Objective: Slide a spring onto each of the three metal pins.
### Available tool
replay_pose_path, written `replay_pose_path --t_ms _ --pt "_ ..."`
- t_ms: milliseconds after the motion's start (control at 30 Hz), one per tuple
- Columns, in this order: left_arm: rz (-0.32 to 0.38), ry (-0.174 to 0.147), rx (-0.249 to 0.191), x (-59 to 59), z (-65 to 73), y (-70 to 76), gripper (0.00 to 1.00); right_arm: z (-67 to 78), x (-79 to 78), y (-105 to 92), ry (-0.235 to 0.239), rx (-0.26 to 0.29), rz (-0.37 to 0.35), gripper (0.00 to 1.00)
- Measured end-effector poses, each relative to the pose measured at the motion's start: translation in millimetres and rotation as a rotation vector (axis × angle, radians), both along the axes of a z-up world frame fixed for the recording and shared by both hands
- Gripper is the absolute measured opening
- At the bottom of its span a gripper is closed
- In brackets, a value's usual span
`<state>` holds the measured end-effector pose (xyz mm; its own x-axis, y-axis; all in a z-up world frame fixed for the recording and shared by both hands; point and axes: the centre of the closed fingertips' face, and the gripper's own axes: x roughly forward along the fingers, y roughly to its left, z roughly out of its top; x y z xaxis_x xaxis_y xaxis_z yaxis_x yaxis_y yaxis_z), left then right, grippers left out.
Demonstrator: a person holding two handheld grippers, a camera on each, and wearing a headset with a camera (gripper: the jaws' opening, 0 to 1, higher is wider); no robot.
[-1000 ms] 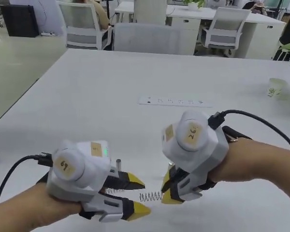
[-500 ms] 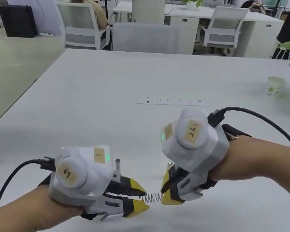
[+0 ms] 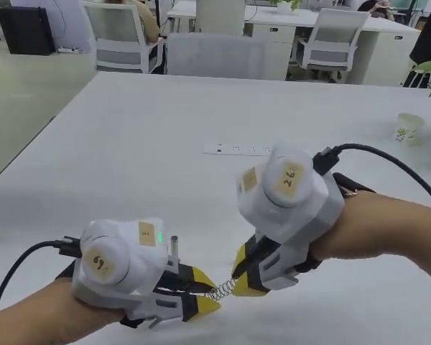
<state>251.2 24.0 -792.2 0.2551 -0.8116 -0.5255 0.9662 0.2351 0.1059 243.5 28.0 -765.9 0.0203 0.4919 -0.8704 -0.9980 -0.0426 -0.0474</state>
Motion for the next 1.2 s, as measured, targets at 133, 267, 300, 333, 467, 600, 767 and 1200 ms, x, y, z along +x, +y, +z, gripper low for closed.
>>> replay_pose_path --t_ms 133,267,300,333,467,600,767,1200 --pt "-0.002 -0.001 -0.012 -0.4 1.9 -2.6 0.02 8.8 -2.1 7.3 -0.012 0.021 0.012 0.08" --pt "0.001 -0.009 -0.017 0.7 5.3 -3.5 0.02 11.3 -1.7 9.7 -0.023 0.026 0.019 0.08" --pt "0.002 -0.010 -0.017 0.7 5.4 -3.4 0.02 11.3 -1.4 9.7 -0.025 0.026 0.019 0.08" --pt "0.004 -0.013 -0.017 1.0 5.7 -2.9 0.02 10.9 -1.2 9.5 -0.025 0.027 0.020 0.08" --pt "0.003 -0.011 -0.017 0.4 4.9 -2.2 0.02 10.1 -1.4 8.9 -0.018 0.030 0.019 0.08" --pt "-0.001 -0.011 -0.017 -1.2 4.2 -2.1 0.02 8.9 -1.0 9.2 -0.004 0.045 0.011 0.08" --pt "0.006 -0.012 -0.035 -0.8 7.9 -2.3 0.02 7.1 -1.3 9.6 0.007 0.060 0.002 0.09" --pt "0.018 -0.008 -0.096 -0.1 21.2 -7.3 0.02 6.3 0.2 13.6 0.028 0.105 -0.028 0.09"
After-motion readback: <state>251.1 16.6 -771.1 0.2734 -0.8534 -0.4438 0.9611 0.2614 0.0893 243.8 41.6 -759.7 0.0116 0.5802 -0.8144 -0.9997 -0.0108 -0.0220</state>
